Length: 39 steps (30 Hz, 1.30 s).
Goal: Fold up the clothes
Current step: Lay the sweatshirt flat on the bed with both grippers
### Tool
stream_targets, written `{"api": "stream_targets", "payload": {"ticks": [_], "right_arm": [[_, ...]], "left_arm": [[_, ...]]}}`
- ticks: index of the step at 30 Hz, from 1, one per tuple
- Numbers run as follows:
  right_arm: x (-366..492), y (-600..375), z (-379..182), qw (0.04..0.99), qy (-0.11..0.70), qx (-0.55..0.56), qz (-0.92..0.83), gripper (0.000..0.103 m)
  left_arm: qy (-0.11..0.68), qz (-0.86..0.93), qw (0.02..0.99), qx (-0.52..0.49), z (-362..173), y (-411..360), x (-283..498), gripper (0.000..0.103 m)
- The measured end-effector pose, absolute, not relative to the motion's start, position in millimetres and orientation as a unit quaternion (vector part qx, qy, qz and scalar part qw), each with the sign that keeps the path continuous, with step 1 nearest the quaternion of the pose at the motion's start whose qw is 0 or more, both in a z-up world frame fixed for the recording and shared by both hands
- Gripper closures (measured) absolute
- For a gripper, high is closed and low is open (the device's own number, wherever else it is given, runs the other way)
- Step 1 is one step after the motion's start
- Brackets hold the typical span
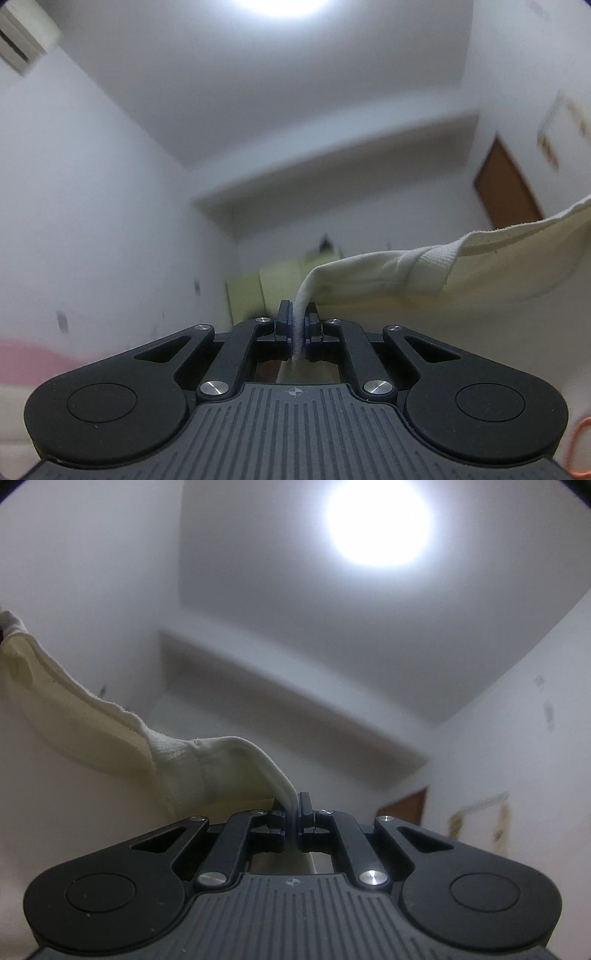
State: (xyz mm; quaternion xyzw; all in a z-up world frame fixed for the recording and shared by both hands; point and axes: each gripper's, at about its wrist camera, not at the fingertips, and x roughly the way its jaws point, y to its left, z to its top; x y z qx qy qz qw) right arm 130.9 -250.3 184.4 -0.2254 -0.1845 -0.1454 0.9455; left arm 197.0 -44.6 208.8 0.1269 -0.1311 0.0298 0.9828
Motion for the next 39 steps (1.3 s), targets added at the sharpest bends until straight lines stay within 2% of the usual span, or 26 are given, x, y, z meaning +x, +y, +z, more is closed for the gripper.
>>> {"api": "stream_targets", "payload": {"ticks": [6, 8, 9, 11, 12, 14, 15, 17, 18, 23, 28, 34, 35, 39], "right_arm": [[293, -256, 75, 0.967, -0.029, -0.226, -0.118, 0.099], [343, -261, 27, 0.974, 0.044, -0.199, -0.099, 0.098], [361, -264, 2, 0.977, 0.088, -0.176, -0.079, 0.096], [392, -264, -50, 0.968, 0.206, -0.143, -0.027, 0.087], [406, -267, -78, 0.955, 0.265, -0.135, -0.011, 0.077], [418, -272, -128, 0.928, 0.342, -0.147, -0.019, 0.075], [416, -273, -142, 0.923, 0.349, -0.162, -0.023, 0.073], [400, -274, -128, 0.93, 0.32, -0.179, -0.016, 0.056], [394, -277, -125, 0.934, 0.31, -0.178, -0.013, 0.053], [373, -311, -72, 0.956, 0.265, -0.126, -0.001, 0.048], [302, -355, -11, 0.961, 0.268, 0.053, 0.032, 0.047], [193, -380, -15, 0.91, 0.327, 0.231, 0.112, 0.047], [178, -379, -21, 0.903, 0.332, 0.244, 0.121, 0.047], [129, -359, -46, 0.894, 0.343, 0.254, 0.136, 0.047]], "left_arm": [[0.029, 0.045, 0.988, 0.147, 115, -58, 359, 0.093], [0.122, 0.043, 0.98, 0.151, 67, -56, 409, 0.092], [0.176, 0.039, 0.973, 0.146, 41, -54, 431, 0.092], [0.29, 0.027, 0.948, 0.131, -13, -51, 473, 0.075], [0.336, 0.023, 0.934, 0.121, -38, -50, 486, 0.075], [0.389, 0.024, 0.915, 0.102, -73, -48, 503, 0.074], [0.393, 0.028, 0.914, 0.095, -81, -46, 504, 0.071], [0.373, 0.026, 0.924, 0.081, -79, -42, 497, 0.064], [0.37, 0.018, 0.926, 0.074, -75, -42, 497, 0.059], [0.353, -0.011, 0.935, -0.024, -44, -16, 472, 0.047], [0.343, -0.057, 0.932, -0.099, -7, 18, 409, 0.045], [0.326, -0.107, 0.939, -0.034, 28, 41, 282, 0.039], [0.324, -0.117, 0.938, -0.02, 27, 41, 261, 0.036], [0.35, -0.149, 0.925, 0.011, 6, 43, 186, 0.036]]}}
